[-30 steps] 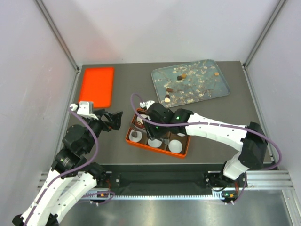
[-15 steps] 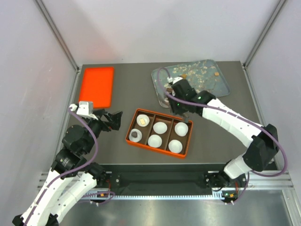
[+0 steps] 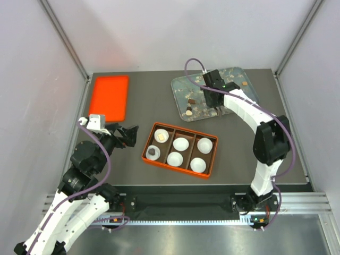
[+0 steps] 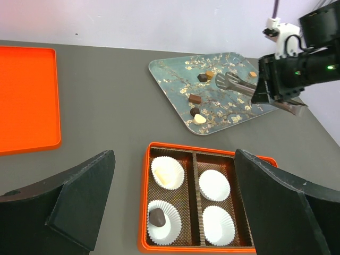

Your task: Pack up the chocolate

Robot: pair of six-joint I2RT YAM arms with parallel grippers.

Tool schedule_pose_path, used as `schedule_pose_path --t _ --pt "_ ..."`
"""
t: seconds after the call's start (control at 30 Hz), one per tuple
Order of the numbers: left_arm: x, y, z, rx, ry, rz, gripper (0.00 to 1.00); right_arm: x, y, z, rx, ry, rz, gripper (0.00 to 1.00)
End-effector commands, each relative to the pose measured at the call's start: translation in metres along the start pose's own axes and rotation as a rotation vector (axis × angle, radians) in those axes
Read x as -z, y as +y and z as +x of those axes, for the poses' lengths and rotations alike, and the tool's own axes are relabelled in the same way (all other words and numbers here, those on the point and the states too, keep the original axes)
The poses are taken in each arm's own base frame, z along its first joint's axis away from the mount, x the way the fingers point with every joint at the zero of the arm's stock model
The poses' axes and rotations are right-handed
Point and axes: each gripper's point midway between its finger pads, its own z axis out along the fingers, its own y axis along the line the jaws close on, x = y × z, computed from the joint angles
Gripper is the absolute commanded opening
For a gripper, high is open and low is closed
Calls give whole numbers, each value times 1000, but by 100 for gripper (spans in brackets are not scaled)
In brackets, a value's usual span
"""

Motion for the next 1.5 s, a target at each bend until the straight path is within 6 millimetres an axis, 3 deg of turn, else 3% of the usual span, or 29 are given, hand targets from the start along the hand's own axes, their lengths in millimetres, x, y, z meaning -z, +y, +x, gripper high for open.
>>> schedule_pose_path --t 0.0,0.2,0.4,0.8,1.23,1.47 --pt "-4 -2 -11 4 -48 3 99 -7 -22 -34 -29 -67 68 42" --pt "-5 -3 -11 2 -45 7 99 -40 -31 -34 -56 -34 88 41" --pt "-5 -2 -12 0 -47 4 99 -65 -28 -36 -57 -32 59 42" --pt "-5 0 -11 -2 -47 -5 99 -92 -20 -43 -60 -18 14 42" --pt "-5 0 -12 -2 -52 -10 99 -100 -25 -51 -56 -13 15 39" --pt "-5 1 -12 -4 -50 -11 99 -84 -32 -54 -41 -22 26 33"
